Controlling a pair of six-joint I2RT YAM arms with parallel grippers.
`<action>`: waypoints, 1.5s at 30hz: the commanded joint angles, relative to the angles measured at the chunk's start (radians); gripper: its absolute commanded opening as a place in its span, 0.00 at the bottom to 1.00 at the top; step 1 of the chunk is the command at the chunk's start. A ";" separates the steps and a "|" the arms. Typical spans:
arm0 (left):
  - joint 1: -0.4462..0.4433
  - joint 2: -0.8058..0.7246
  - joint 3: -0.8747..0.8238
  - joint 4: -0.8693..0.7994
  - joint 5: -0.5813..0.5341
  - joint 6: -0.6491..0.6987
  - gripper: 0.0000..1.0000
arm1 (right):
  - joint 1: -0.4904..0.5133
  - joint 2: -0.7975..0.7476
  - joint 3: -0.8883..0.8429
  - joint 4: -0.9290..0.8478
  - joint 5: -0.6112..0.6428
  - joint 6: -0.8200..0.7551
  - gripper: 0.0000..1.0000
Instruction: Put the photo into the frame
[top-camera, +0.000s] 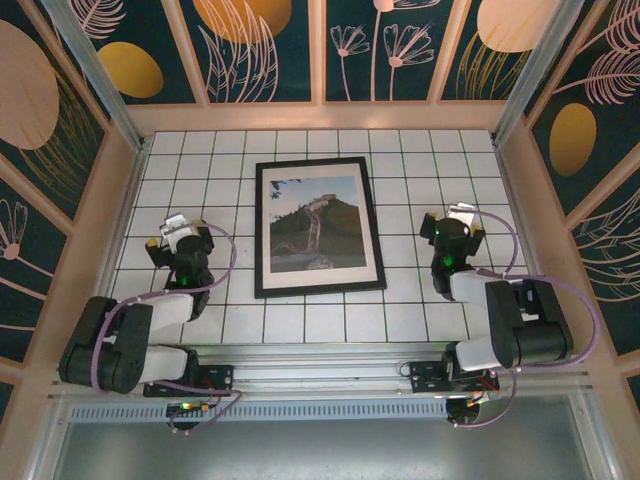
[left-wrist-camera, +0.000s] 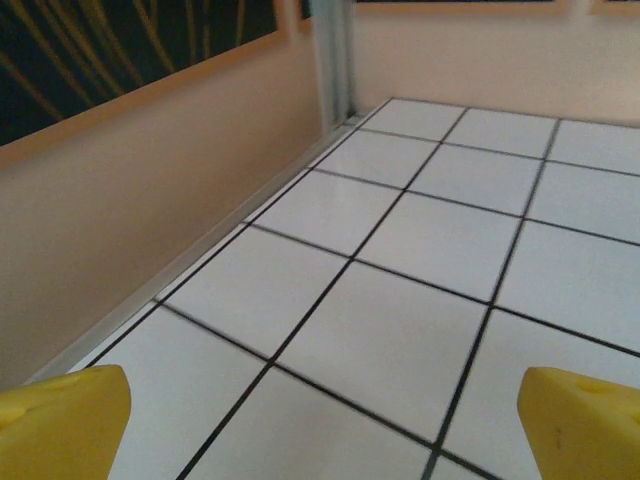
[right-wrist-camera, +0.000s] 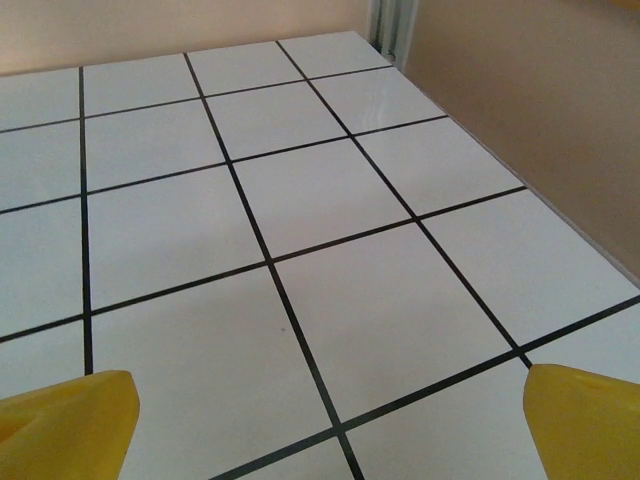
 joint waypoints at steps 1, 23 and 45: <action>0.019 0.028 -0.010 0.224 0.086 0.056 0.99 | -0.009 0.018 -0.023 0.173 -0.014 -0.062 0.99; 0.144 0.167 -0.029 0.375 0.509 0.080 0.99 | -0.159 0.154 -0.173 0.650 -0.332 -0.010 0.99; 0.146 0.180 -0.037 0.420 0.471 0.069 0.99 | -0.152 0.156 -0.171 0.654 -0.328 -0.022 0.99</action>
